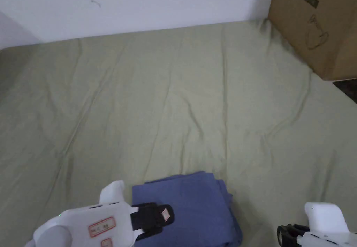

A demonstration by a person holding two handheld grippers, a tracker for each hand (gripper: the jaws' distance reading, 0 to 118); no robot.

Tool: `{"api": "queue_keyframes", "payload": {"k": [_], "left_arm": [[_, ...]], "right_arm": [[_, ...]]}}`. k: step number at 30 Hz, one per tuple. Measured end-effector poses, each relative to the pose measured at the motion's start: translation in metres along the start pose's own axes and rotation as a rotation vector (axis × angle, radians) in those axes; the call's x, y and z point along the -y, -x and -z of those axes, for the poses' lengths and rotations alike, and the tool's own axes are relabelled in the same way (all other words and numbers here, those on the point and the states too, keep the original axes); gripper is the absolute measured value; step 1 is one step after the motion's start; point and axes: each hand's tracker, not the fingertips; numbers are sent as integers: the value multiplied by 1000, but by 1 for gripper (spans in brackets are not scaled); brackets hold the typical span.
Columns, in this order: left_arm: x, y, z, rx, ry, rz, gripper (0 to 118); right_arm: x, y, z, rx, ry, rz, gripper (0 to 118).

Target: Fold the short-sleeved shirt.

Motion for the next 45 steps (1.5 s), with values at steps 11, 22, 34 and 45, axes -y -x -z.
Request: {"api": "queue_keyframes", "payload": {"k": [11,22,34,45], "left_arm": [[19,77,-33,-25,-18,-148,0],[21,102,-15,14,14,-200,0],[-15,123,40,227,83,-248,111],[-17,120,85,333,125,-319,27]], "right_arm": [[-57,92,39,-225,-27,-246,0],[-51,87,119,-195,127,-312,0],[-50,80,119,-213,125,-285,0],[-50,77,116,-208,126,-243,0]]}}
